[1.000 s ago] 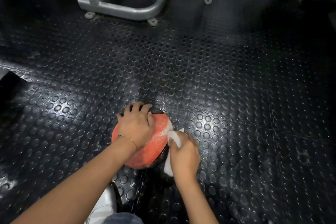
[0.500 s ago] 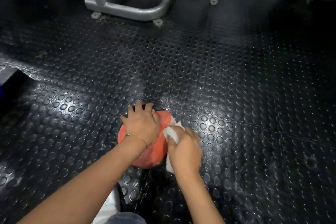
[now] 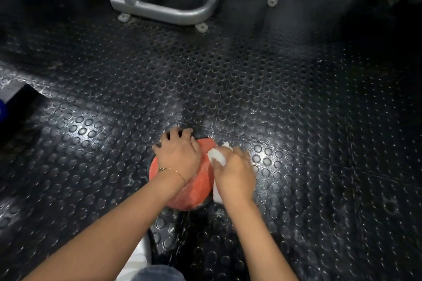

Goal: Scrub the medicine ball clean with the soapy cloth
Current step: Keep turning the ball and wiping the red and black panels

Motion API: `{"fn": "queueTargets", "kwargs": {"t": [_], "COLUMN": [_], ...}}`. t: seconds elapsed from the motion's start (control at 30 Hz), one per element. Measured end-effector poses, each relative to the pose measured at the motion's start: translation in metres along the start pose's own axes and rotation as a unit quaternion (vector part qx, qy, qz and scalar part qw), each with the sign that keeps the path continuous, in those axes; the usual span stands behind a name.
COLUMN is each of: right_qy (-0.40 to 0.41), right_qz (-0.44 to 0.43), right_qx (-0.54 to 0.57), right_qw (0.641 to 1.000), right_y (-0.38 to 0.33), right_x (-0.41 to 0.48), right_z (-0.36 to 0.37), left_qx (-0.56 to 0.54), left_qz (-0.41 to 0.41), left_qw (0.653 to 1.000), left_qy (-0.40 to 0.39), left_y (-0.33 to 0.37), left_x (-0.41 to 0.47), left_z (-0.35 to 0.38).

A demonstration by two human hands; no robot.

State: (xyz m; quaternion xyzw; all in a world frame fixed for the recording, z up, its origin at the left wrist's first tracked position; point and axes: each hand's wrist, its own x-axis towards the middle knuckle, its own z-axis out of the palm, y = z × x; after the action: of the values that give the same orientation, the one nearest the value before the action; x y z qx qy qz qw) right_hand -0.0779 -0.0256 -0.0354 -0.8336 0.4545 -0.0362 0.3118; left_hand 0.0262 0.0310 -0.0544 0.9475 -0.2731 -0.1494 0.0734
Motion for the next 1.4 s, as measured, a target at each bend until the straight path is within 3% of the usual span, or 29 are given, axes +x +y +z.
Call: {"fn": "queueTargets", "kwargs": {"t": [0.1,0.27,0.6,0.8,0.93,1.4], "right_qy": [0.016,0.016,0.109,0.034,0.008,0.038], "right_qz": [-0.042,0.013,-0.083,-0.001,-0.036,-0.027], "right_qx": [-0.004,0.024,-0.008,0.04,0.002,0.014], "right_qw": [0.999,1.0,0.99,0.999,0.999,0.999], "right_y": [0.005,0.009,0.013,0.015,0.012,0.013], "right_x": [-0.021,0.003,-0.031,-0.003,-0.003,-0.009], "right_z": [0.006,0.004,0.03,0.025,0.019,0.02], "left_qx": [0.008,0.003,-0.002,-0.036,-0.024,0.019], "left_qz": [0.025,0.053,0.059,0.073,0.085,0.09], "left_qw": [1.0,0.999,0.996,0.995,0.995,0.994], "left_qy": [0.004,-0.002,-0.068,-0.049,-0.048,-0.05], "left_y": [-0.004,-0.003,-0.009,-0.024,-0.027,-0.017], "left_x": [-0.001,-0.001,0.013,0.011,0.01,0.006], "left_z": [-0.001,-0.002,-0.012,-0.013,-0.012,-0.013]}}
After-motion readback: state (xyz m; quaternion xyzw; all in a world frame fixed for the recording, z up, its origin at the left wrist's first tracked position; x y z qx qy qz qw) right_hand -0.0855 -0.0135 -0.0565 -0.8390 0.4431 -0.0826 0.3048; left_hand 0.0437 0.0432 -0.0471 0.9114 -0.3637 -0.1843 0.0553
